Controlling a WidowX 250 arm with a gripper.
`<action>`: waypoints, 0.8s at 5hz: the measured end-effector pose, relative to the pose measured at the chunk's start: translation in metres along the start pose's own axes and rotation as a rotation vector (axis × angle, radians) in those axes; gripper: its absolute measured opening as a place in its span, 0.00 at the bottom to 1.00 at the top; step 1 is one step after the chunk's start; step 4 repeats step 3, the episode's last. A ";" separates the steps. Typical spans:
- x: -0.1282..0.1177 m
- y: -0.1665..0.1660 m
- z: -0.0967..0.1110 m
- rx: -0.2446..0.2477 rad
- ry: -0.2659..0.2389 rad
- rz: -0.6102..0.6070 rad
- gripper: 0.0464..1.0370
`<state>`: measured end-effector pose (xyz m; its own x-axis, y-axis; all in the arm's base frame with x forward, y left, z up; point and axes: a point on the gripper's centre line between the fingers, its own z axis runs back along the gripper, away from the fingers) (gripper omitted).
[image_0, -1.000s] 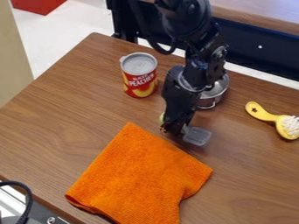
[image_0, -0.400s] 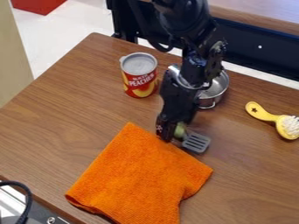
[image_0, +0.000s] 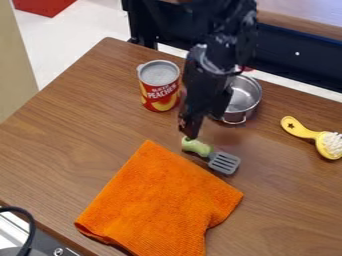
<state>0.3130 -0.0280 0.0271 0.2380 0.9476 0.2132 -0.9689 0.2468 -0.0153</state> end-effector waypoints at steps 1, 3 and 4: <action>-0.014 -0.010 0.014 -0.068 -0.043 -0.198 0.96; -0.039 -0.035 0.028 -0.202 -0.114 -0.688 0.96; -0.039 -0.035 0.028 -0.202 -0.114 -0.688 0.96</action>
